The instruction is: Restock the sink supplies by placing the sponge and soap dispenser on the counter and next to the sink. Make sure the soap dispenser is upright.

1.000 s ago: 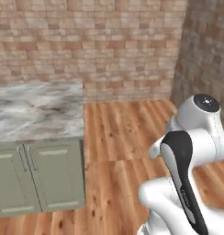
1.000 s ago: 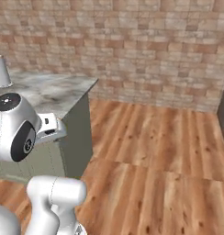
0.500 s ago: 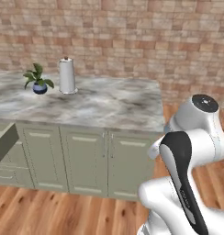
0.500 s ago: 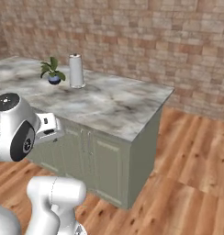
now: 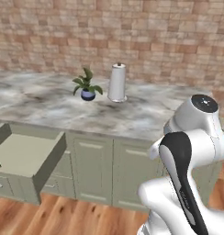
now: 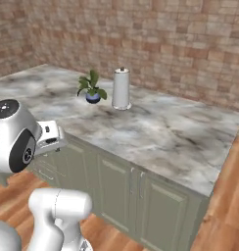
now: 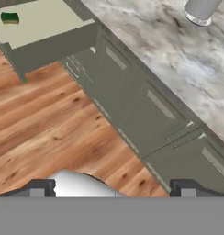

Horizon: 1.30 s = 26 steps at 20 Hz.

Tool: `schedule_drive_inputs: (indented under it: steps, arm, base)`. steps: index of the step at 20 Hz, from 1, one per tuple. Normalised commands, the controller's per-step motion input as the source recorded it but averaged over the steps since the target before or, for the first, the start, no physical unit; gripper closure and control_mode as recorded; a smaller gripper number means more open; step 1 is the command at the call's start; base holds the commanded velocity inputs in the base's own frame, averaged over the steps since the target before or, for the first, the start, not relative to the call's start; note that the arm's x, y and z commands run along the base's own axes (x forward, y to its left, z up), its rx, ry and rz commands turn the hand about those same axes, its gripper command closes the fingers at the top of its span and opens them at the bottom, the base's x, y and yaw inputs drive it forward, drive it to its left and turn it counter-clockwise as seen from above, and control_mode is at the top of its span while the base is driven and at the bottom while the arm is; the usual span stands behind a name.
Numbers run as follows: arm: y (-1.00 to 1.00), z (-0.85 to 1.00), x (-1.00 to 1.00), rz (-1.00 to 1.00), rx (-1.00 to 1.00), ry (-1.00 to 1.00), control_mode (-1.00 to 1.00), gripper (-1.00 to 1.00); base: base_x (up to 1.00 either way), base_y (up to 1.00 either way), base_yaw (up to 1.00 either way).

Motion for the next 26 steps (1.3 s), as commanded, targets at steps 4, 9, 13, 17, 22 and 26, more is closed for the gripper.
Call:
schedule_drive_inputs:
  steps: [4,9,13,17,22,26]
  arm:
    - [0.00,0.00,0.00,0.00,0.00,0.00,1.00,-1.00]
    - [0.00,0.00,0.00,0.00,0.00,0.00,1.00,-1.00]
    - [0.00,0.00,0.00,0.00,0.00,0.00,1.00,-1.00]
    - [0.00,0.00,0.00,0.00,0.00,0.00,1.00,-1.00]
    - [0.00,0.00,0.00,0.00,0.00,0.00,1.00,-1.00]
    - [0.00,0.00,0.00,0.00,0.00,0.00,1.00,-1.00]
  base:
    - [0.82,0.92,0.13]
    - [0.27,0.66,0.21]
    - [0.30,0.02,0.29]
    - [0.37,-0.47,0.22]
    - [0.50,-0.40,0.30]
    - [0.35,-0.07,0.36]
